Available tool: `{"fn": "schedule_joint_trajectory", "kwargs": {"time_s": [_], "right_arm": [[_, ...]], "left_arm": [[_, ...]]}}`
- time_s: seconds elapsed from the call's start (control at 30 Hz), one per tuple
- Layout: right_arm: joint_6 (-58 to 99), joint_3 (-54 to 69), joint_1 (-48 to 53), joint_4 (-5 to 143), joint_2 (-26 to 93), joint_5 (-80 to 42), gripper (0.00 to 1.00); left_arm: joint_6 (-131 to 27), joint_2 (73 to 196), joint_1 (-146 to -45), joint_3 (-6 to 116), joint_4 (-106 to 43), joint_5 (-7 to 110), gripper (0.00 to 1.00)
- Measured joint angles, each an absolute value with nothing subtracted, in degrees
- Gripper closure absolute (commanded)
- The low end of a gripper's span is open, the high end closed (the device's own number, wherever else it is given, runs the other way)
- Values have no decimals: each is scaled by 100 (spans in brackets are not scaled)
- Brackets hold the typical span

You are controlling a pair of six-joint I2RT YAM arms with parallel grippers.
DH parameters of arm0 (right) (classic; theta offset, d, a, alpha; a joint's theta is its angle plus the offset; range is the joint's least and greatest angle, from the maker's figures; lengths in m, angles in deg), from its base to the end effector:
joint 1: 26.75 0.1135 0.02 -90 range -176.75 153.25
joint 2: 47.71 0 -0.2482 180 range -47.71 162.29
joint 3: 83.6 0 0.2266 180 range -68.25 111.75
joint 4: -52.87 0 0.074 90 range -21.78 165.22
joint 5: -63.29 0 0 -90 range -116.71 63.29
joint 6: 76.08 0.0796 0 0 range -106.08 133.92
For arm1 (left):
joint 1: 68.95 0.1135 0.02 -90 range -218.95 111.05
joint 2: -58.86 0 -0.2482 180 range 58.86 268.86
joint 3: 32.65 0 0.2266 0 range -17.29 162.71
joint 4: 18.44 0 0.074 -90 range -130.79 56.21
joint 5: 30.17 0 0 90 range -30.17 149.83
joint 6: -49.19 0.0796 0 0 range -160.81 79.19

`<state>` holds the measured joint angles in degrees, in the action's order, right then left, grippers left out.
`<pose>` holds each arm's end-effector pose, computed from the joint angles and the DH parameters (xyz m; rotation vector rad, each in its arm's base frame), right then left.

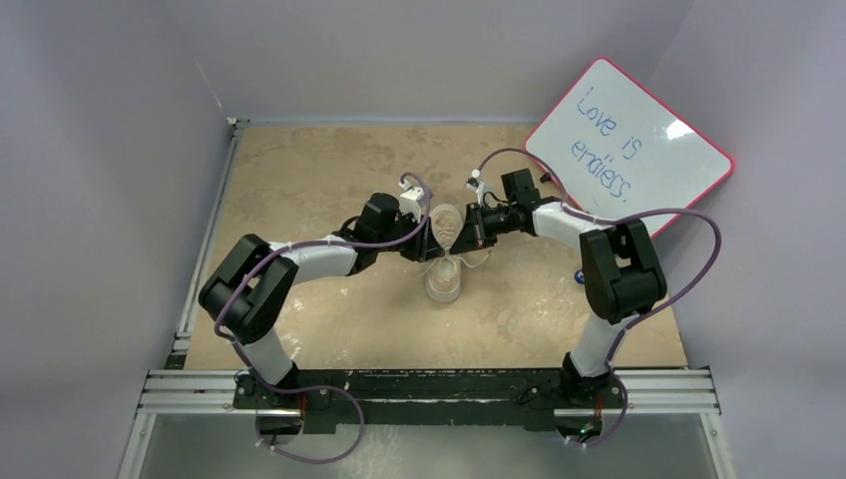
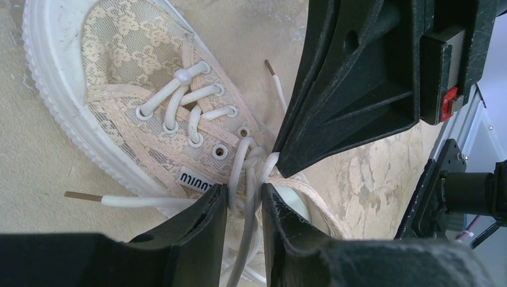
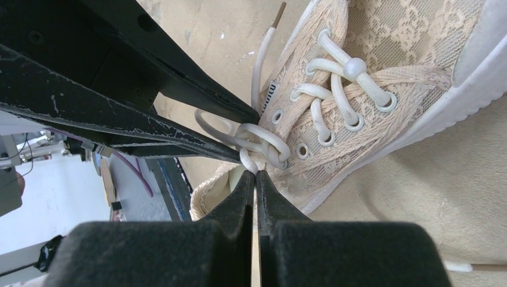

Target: Tie the shoes

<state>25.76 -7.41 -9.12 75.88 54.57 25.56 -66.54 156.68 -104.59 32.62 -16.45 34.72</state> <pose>0.3208 0.1680 0.1636 -0.5489 2.3287 1.3400 0.2815 -0.2434 0.1632 0.4747 2.1954 -1.0759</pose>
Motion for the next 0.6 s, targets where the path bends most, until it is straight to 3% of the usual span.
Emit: {"fn": "schedule_joint_trajectory", "kwargs": {"time_s": [0.07,0.17,0.23,0.3,0.4,0.53,0.6], "right_arm": [[2576,-739,-912,7592,5468,2554,100],[2565,-704,-912,7617,5468,2556,100],[2539,-671,-912,7669,5468,2561,85],[2490,-623,-912,7807,5465,2578,72],[2254,-593,-917,8038,5371,2462,63],[1741,-593,-919,7907,4950,2161,62],[1479,-558,-927,7656,4805,2043,68]], "left_arm": [[-6637,15679,-10459,3264,-1651,3470,77],[-6593,15734,-10459,3294,-1653,3472,93],[-6528,15777,-10459,3316,-1662,3470,100],[-6447,15786,-10461,3318,-1682,3477,100],[-6237,15786,-10472,3323,-1708,3507,100],[-5900,15782,-10490,3323,-1717,3516,100],[-5730,15760,-10509,3321,-1717,3525,100]]}}
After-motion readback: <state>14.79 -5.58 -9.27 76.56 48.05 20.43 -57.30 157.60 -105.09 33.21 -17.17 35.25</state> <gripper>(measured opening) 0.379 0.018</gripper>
